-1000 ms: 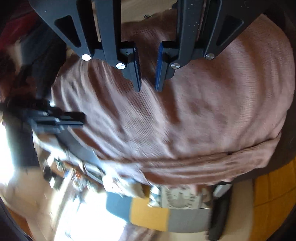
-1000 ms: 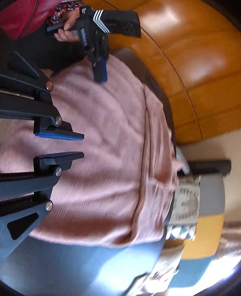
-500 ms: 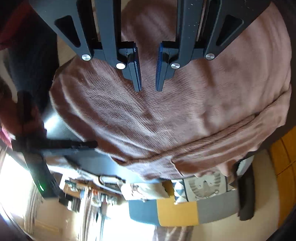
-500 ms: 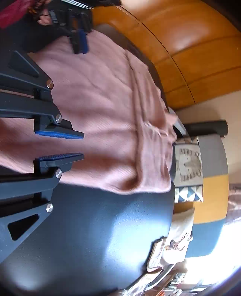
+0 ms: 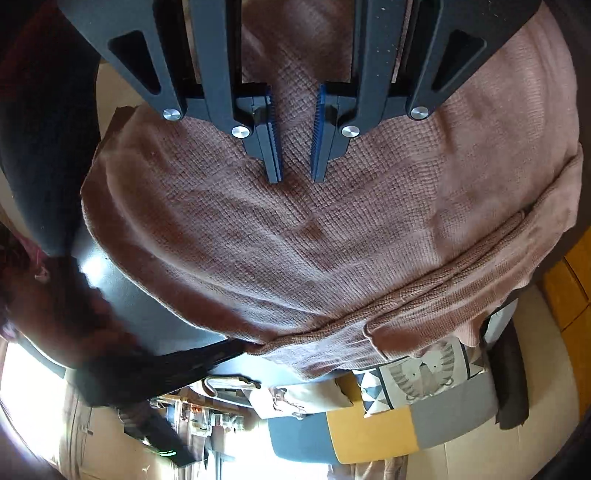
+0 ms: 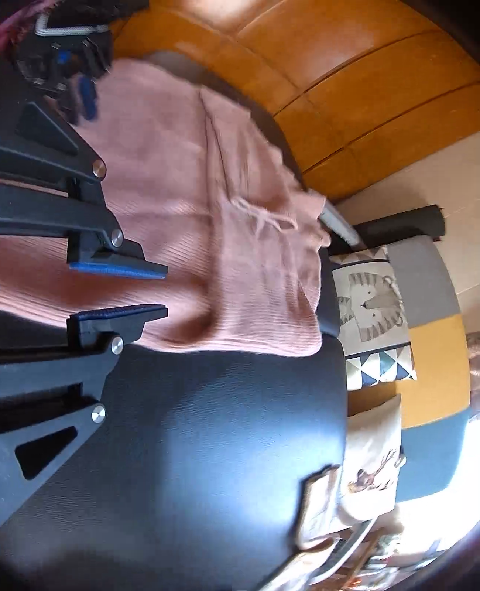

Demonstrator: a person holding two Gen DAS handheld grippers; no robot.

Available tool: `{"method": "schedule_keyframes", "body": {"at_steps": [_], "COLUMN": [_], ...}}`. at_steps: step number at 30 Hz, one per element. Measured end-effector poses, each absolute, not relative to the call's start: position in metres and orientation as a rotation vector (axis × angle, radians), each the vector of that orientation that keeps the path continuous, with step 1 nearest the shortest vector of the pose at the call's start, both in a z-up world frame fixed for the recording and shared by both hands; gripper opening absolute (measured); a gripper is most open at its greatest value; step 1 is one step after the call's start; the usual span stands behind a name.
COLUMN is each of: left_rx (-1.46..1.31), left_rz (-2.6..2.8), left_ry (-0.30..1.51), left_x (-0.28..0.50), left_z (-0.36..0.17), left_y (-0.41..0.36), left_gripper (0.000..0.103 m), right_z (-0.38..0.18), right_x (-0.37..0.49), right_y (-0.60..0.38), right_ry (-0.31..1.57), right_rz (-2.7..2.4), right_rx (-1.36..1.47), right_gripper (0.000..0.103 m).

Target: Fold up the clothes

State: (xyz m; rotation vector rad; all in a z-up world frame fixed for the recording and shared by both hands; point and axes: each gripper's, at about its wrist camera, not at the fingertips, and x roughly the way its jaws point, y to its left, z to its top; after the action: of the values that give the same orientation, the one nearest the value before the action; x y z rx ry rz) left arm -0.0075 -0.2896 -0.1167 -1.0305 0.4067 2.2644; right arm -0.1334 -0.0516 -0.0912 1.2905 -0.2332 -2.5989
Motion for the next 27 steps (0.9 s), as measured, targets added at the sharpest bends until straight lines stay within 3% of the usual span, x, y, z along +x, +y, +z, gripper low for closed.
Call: {"method": "schedule_keyframes", "body": {"at_steps": [3, 7, 23, 26, 27], "left_rx": [-1.012, -1.001, -0.959, -1.021, -1.029], "left_rz": [2.270, 2.276, 2.209, 2.227, 2.250], "left_ry": [0.411, 0.375, 0.331, 0.294, 0.293], "left_x": [-0.004, -0.003, -0.033, -0.028, -0.026], "left_z": [-0.120, -0.122, -0.122, -0.114, -0.110], "left_y": [-0.291, -0.295, -0.269, -0.276, -0.281], "left_gripper": [0.018, 0.018, 0.019, 0.020, 0.020], "right_z": [-0.106, -0.108, -0.112, -0.108, -0.103], "right_x": [-0.165, -0.176, -0.185, -0.180, -0.174], "right_y": [-0.071, -0.065, 0.010, 0.013, 0.009], "right_ry": [-0.048, 0.058, 0.033, -0.031, -0.038], "right_rz": [-2.615, -2.728, -2.919, -2.853, -2.819], "right_rx": [1.378, 1.352, 1.435, 1.437, 1.449], "right_gripper": [0.010, 0.005, 0.004, 0.008, 0.019]}}
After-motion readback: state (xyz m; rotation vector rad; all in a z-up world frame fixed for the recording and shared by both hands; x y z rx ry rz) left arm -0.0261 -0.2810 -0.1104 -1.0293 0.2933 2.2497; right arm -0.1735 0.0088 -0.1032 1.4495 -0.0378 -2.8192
